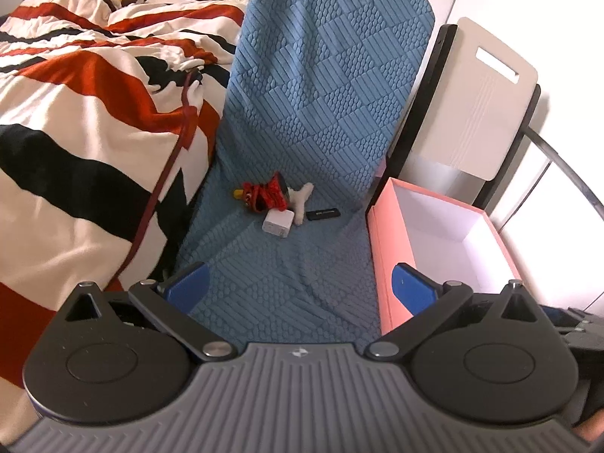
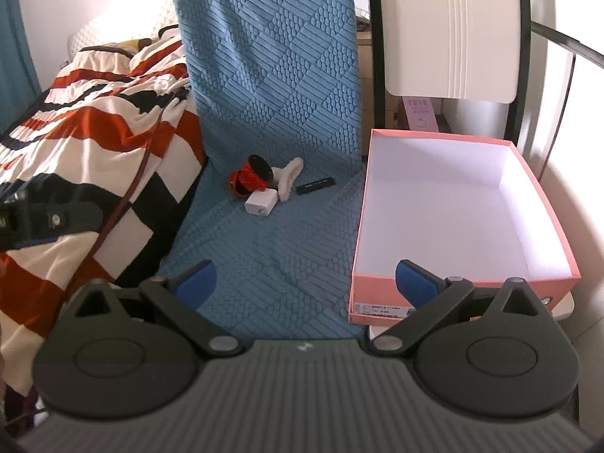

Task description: Organize rigid objects

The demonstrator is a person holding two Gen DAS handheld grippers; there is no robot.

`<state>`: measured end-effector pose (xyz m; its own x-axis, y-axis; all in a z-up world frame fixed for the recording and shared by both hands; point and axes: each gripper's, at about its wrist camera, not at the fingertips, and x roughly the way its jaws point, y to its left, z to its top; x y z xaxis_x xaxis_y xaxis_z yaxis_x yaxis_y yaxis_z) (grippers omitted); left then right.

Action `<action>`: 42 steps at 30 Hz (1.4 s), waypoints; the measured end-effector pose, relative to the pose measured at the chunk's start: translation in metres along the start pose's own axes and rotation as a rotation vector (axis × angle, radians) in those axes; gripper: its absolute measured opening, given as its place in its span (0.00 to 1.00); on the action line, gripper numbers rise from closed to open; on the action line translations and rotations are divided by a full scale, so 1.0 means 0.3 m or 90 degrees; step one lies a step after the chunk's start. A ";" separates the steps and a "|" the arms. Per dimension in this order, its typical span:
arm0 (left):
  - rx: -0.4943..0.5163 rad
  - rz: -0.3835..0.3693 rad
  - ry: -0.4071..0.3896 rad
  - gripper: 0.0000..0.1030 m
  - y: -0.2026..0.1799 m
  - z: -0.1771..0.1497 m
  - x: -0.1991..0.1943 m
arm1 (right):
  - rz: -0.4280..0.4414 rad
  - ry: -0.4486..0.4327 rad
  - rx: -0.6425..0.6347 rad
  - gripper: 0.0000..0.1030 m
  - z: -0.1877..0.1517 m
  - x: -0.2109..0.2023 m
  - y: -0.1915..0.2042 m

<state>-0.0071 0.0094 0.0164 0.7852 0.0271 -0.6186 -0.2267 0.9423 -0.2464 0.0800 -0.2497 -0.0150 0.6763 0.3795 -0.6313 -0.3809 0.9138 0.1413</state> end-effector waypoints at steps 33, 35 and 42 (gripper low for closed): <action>0.012 -0.017 0.021 1.00 0.026 0.025 -0.034 | 0.006 -0.025 -0.019 1.00 0.029 -0.045 0.069; 0.010 -0.014 0.021 1.00 0.027 0.015 -0.034 | 0.011 -0.025 -0.022 1.00 0.021 -0.045 0.066; 0.021 -0.022 0.019 1.00 -0.006 0.002 -0.021 | 0.018 -0.024 -0.013 1.00 0.010 -0.061 0.028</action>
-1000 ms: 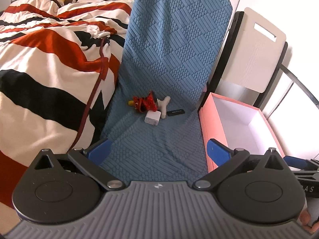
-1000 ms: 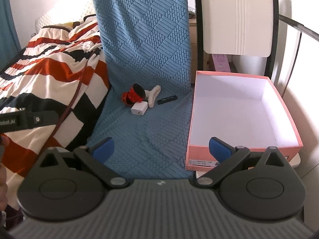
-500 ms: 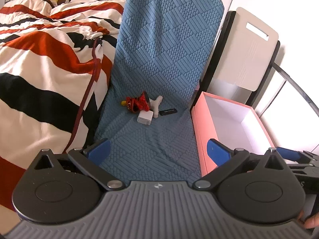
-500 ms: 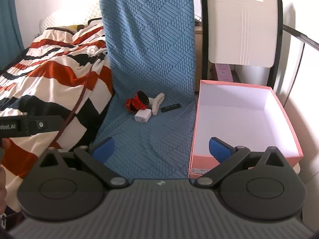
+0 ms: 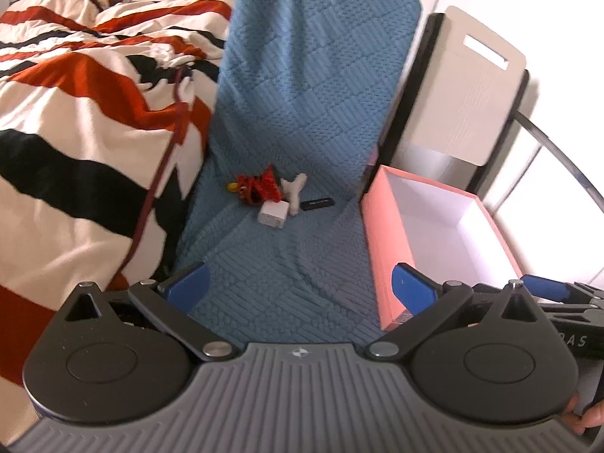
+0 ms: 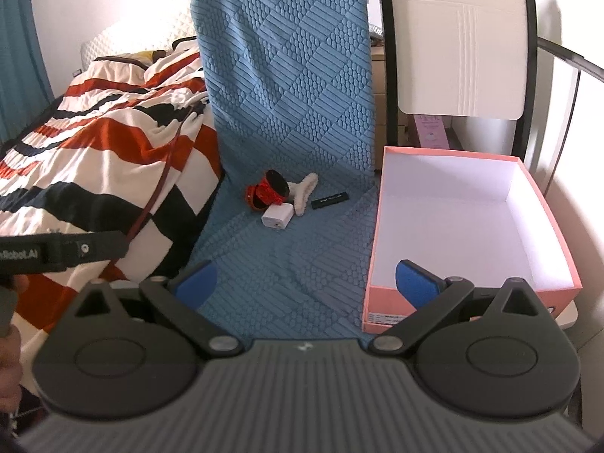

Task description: Organize rigid objects

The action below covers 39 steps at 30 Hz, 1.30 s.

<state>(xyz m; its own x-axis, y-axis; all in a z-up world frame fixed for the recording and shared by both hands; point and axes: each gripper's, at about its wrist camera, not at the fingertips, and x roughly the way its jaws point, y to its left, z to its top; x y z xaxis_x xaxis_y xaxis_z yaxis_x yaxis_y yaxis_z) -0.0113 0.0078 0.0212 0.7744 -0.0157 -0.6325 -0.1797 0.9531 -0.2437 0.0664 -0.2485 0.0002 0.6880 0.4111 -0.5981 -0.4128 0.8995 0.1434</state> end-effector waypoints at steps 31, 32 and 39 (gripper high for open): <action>-0.132 -0.086 0.011 1.00 0.165 0.025 0.422 | 0.002 0.002 -0.010 1.00 -0.022 0.228 0.004; -0.137 -0.084 0.009 1.00 0.174 0.028 0.446 | 0.000 -0.001 -0.010 1.00 -0.018 0.234 0.005; -0.146 -0.091 0.021 1.00 0.222 0.009 0.640 | 0.003 0.001 -0.031 1.00 0.001 0.332 0.016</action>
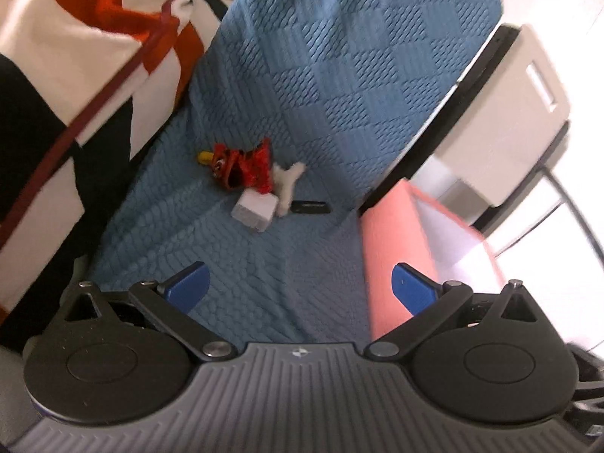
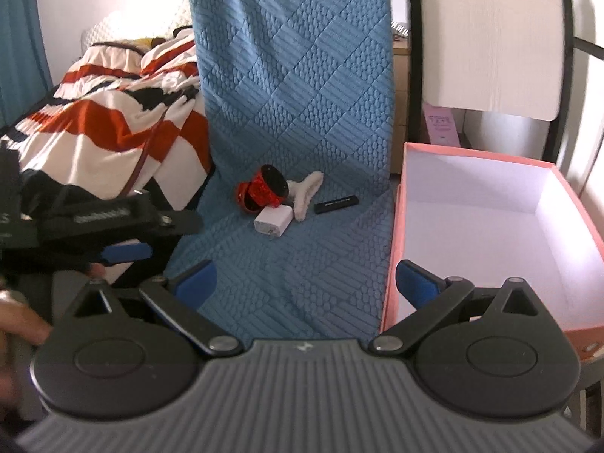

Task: Organize rigid objects
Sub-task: 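Move the left tool to the red figurine while the right tool approaches the black USB stick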

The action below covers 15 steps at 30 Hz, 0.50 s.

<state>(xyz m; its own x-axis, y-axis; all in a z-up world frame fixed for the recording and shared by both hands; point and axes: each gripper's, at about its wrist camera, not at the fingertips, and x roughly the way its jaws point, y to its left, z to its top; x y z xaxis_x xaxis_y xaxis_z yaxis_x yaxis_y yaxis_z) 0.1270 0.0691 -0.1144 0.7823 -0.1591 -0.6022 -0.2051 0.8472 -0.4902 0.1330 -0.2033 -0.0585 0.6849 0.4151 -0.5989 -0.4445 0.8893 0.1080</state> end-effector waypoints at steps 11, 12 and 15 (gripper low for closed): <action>-0.013 0.028 0.009 1.00 0.055 0.033 0.199 | 0.000 0.008 -0.023 0.99 0.014 0.194 -0.006; -0.014 0.030 0.011 1.00 0.058 0.042 0.219 | 0.000 0.007 -0.018 0.98 0.017 0.211 -0.011; -0.032 0.027 0.009 1.00 0.074 0.066 0.256 | -0.006 0.006 -0.007 0.98 0.029 0.263 -0.023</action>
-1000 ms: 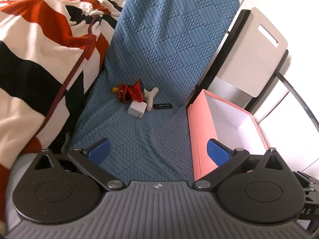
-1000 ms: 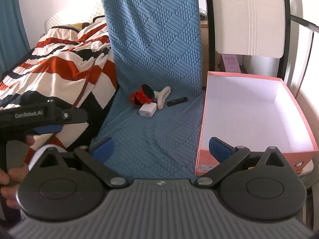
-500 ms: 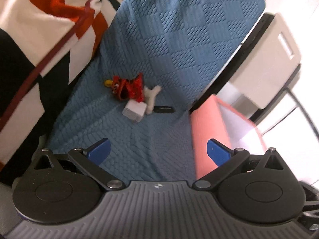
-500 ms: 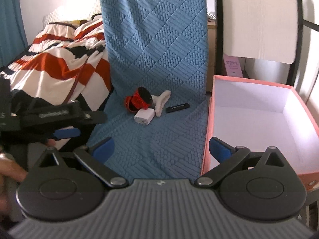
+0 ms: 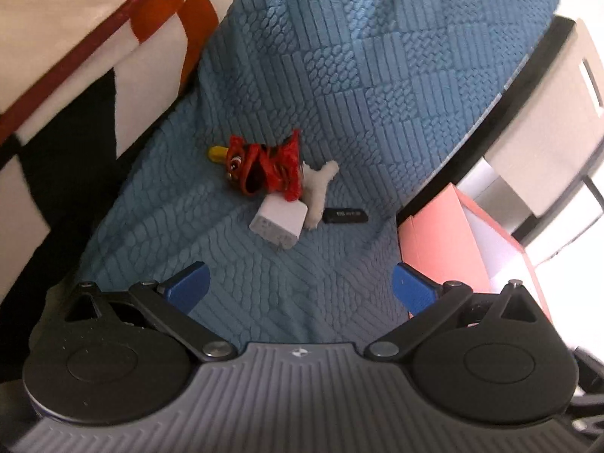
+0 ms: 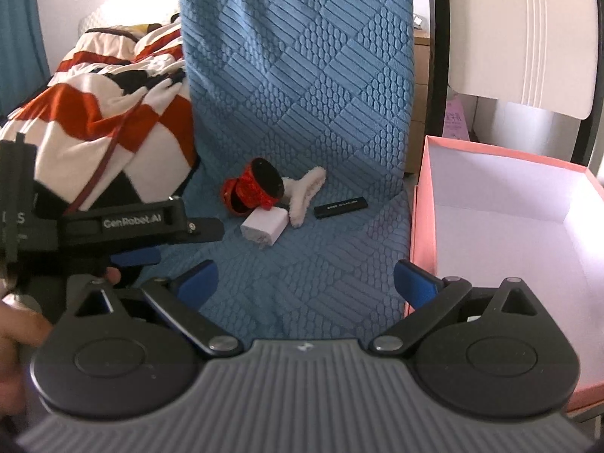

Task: Organize rigid objects
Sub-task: 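Move the left tool to the red figurine while the right tool approaches the black USB stick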

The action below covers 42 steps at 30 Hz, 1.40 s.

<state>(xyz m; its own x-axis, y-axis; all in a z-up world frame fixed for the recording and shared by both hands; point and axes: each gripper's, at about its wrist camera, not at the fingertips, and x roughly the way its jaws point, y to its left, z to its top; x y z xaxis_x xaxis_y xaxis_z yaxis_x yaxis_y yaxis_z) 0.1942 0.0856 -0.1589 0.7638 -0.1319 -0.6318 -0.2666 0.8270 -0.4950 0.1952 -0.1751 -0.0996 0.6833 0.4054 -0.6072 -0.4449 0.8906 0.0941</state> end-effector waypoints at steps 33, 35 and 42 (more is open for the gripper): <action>-0.395 -0.078 0.075 0.98 0.266 0.230 0.363 | 0.018 0.010 -0.035 0.96 0.209 0.459 0.000; -0.421 -0.087 0.081 0.94 0.276 0.231 0.380 | -0.006 0.003 -0.038 0.96 0.221 0.498 -0.013; -0.507 -0.107 0.081 0.90 0.311 0.209 0.429 | -0.021 0.047 0.005 0.96 0.243 0.667 -0.095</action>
<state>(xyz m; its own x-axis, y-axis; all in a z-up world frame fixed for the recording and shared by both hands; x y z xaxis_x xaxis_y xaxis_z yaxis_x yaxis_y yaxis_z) 0.3046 0.1802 -0.2489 0.7707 -0.3203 -0.5509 -0.5286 0.1615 -0.8333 0.3868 -0.1045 -0.1663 0.6535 0.3594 -0.6662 -0.4180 0.9051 0.0782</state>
